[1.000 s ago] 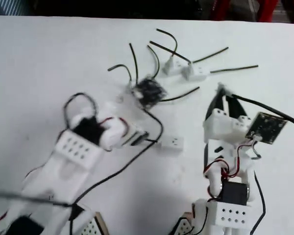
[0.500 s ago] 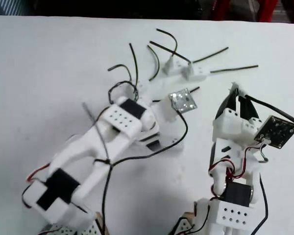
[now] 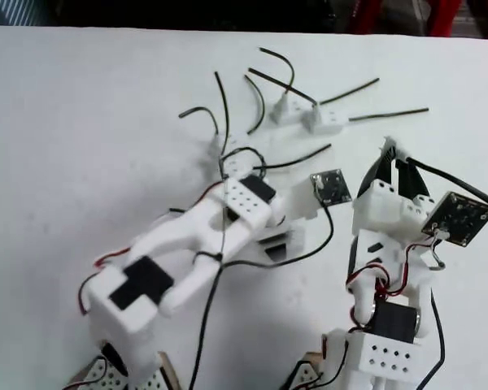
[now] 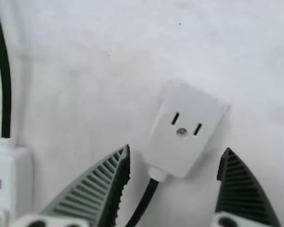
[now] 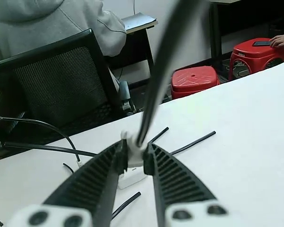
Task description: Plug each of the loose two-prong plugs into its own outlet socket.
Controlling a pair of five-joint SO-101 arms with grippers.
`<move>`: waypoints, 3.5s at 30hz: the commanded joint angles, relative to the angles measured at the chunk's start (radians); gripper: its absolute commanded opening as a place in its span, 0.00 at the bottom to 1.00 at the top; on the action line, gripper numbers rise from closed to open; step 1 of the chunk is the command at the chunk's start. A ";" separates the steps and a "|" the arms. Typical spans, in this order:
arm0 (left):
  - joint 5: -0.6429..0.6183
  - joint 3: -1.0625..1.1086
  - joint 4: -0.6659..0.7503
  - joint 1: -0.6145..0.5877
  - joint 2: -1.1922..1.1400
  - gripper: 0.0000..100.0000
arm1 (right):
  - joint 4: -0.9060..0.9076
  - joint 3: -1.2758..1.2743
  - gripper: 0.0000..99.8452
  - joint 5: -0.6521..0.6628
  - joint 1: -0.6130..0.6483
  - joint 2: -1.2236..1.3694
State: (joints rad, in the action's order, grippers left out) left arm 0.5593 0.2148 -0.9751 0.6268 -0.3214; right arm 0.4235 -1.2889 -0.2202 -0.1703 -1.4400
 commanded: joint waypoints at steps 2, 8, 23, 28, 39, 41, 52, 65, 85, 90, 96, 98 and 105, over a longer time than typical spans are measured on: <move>-0.025 -0.155 -0.049 0.016 -0.053 0.27 | -0.013 0.012 0.02 0.014 -0.005 -0.004; -0.048 -0.164 -0.054 0.016 -0.091 0.13 | -0.013 0.012 0.02 0.014 -0.005 -0.004; -0.143 -0.103 -0.350 -0.137 0.119 0.02 | -0.013 -0.023 0.02 0.069 0.087 -0.004; -0.118 0.021 -0.319 -0.166 0.288 0.03 | -0.012 -0.061 0.02 0.117 0.208 -0.004; -0.118 0.153 -0.226 -0.226 0.427 0.25 | 0.051 -0.066 0.02 0.114 0.283 -0.004; -0.123 0.153 -0.224 -0.223 0.433 0.25 | 0.051 -0.066 0.02 0.114 0.278 -0.004; -0.172 0.245 -0.055 -0.185 0.424 0.25 | 0.030 -0.063 0.02 0.110 0.214 -0.005; -0.178 0.081 -0.052 -0.124 0.211 0.25 | 0.030 -0.066 0.02 0.110 0.214 -0.005; -0.098 -0.551 -0.381 -0.257 -0.300 0.13 | 0.036 -0.069 0.02 0.110 0.219 -0.005; -0.127 -0.540 -0.417 -0.232 -0.236 0.09 | 0.036 -0.069 0.02 0.110 0.217 -0.005; -0.219 -0.460 -0.474 -0.163 -0.082 0.09 | 0.036 -0.069 0.02 0.110 0.217 -0.005; -0.247 -0.365 -0.437 -0.127 -0.015 0.09 | 0.036 -0.069 0.02 0.110 0.216 -0.005; -0.304 -0.026 -0.247 -0.047 0.203 0.09 | 0.036 -0.069 0.02 0.110 0.216 -0.005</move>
State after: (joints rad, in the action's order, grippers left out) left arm 0.2677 0.0951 -1.3019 0.5485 -0.2463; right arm 0.4726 -1.3656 -0.1112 0.0506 -1.4400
